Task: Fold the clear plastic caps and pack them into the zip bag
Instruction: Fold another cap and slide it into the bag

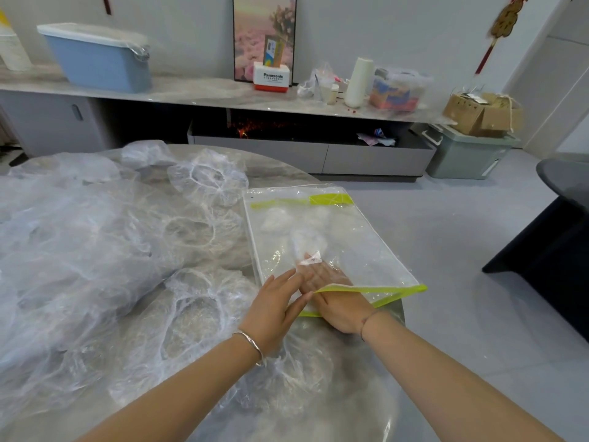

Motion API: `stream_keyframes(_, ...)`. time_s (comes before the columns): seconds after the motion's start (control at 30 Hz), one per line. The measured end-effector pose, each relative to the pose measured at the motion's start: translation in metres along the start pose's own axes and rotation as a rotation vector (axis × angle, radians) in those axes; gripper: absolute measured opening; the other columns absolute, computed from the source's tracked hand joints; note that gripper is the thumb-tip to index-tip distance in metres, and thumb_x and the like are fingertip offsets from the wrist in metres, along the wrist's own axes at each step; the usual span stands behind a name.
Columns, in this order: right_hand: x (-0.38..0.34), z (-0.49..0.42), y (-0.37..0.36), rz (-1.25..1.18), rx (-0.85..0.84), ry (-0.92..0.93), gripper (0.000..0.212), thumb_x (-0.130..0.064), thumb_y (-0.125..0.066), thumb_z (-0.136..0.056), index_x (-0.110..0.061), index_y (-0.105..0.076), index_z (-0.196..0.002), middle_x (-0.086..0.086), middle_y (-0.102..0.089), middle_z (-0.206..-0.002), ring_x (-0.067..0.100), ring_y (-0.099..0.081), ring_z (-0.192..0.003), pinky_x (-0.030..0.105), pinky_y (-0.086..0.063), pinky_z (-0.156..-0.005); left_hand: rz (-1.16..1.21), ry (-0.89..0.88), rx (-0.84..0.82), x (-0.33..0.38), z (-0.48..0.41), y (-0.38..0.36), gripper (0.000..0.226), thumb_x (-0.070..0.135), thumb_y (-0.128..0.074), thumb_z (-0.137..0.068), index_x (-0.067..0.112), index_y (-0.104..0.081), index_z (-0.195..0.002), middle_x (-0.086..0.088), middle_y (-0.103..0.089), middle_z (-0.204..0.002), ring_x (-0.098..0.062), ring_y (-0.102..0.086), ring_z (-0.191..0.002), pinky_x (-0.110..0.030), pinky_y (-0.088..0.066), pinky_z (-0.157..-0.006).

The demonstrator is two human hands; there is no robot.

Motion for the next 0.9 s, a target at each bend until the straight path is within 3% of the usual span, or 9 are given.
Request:
stream_keyframes(0.07,-0.005,0.025,0.004,-0.032,-0.003,0.013,0.053,-0.048,-0.013,-0.101,-0.032,-0.01,-0.152,-0.01,-0.005,-0.159,0.005,0.003,-0.145,0.025,0.002,-0.117,-0.008,0.013,-0.013,0.0,-0.001,0.002,0.008,0.051,-0.033,-0.092,0.049,-0.036,-0.084,0.0,-0.06,-0.121,-0.006,-0.044,-0.116,-0.003,-0.01,-0.102)
stream_keyframes(0.17,-0.007,0.075,0.006,-0.016,-0.06,0.005,0.065,-0.063,-0.002,-0.09,-0.038,-0.007,-0.15,-0.019,-0.005,-0.157,-0.001,0.003,-0.143,0.025,0.006,-0.117,-0.035,0.072,-0.079,-0.001,0.0,0.002,0.009,0.048,-0.046,-0.093,0.039,-0.047,-0.092,0.009,-0.05,-0.136,-0.009,-0.034,-0.135,-0.028,-0.017,-0.115)
stream_keyframes(0.23,-0.01,0.103,0.009,-0.011,-0.09,-0.017,0.08,-0.071,0.01,-0.079,-0.038,-0.009,-0.149,-0.022,-0.003,-0.156,-0.006,0.006,-0.142,0.02,0.011,-0.115,-0.124,0.085,-0.108,-0.001,0.004,0.007,0.048,0.065,-0.039,-0.084,0.032,-0.053,-0.114,0.01,-0.045,-0.141,-0.015,-0.031,-0.138,-0.042,-0.021,-0.113)
stream_keyframes(0.37,-0.033,0.136,0.014,0.012,-0.113,-0.02,0.078,-0.067,0.004,-0.079,-0.036,-0.012,-0.149,-0.027,-0.004,-0.151,-0.015,0.007,-0.135,0.009,0.015,-0.107,-0.374,0.183,-0.181,-0.001,0.038,0.036,0.11,0.092,0.0,-0.057,0.031,-0.018,-0.147,0.013,-0.011,-0.156,-0.013,-0.003,-0.145,-0.039,0.002,-0.118)
stream_keyframes(0.5,-0.061,0.139,0.008,0.026,-0.119,0.043,0.069,-0.068,-0.023,-0.088,-0.038,-0.009,-0.149,-0.021,-0.002,-0.155,-0.004,0.005,-0.142,0.021,0.007,-0.116,-0.544,0.177,-0.312,-0.003,0.097,0.066,0.113,0.093,0.016,-0.051,0.033,0.015,-0.147,0.012,0.024,-0.15,-0.015,0.02,-0.142,-0.04,0.017,-0.113)
stream_keyframes(0.6,-0.084,0.133,0.002,0.033,-0.081,0.073,0.066,-0.058,-0.032,-0.092,-0.039,-0.004,-0.149,-0.02,0.003,-0.157,0.0,0.007,-0.143,0.023,0.009,-0.116,-0.651,0.226,-0.415,-0.004,0.133,0.074,0.123,0.094,0.022,-0.04,0.021,0.032,-0.137,0.007,0.037,-0.143,-0.018,0.029,-0.137,-0.043,0.02,-0.111)
stream_keyframes(0.73,-0.128,0.125,-0.002,0.036,-0.02,0.14,0.069,-0.057,-0.031,-0.089,-0.037,-0.006,-0.15,-0.017,0.001,-0.157,0.004,0.004,-0.145,0.019,0.014,-0.112,-0.666,0.341,-0.459,-0.01,0.175,0.083,0.131,0.092,0.024,-0.032,0.007,0.032,-0.131,0.001,0.035,-0.139,-0.017,0.024,-0.136,-0.041,0.014,-0.111)
stream_keyframes(0.83,-0.156,0.121,-0.009,0.051,0.004,0.21,0.066,-0.041,-0.04,-0.094,-0.035,-0.005,-0.15,-0.015,0.002,-0.158,0.005,0.005,-0.145,0.02,0.018,-0.111,-0.724,0.212,-0.31,-0.005,0.195,0.092,0.116,0.088,0.004,-0.065,0.003,0.011,-0.144,-0.003,0.009,-0.15,-0.025,-0.007,-0.143,-0.043,-0.005,-0.112)
stream_keyframes(0.9,-0.174,0.119,-0.018,0.069,-0.003,0.255,0.068,-0.036,-0.043,-0.093,-0.034,-0.007,-0.15,-0.014,0.002,-0.157,0.005,0.005,-0.145,0.021,0.018,-0.111,-0.655,0.2,-0.346,0.003,0.209,0.099,0.095,0.071,-0.009,-0.071,0.014,0.01,-0.145,-0.004,-0.006,-0.156,-0.026,-0.019,-0.143,-0.04,-0.006,-0.113)
Point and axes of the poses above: each hand's wrist, its own z-axis away from the middle knuckle, its own y-axis out of the back of the hand, x = y × z, the point moved 3 cm from there along -z, towards the middle knuckle
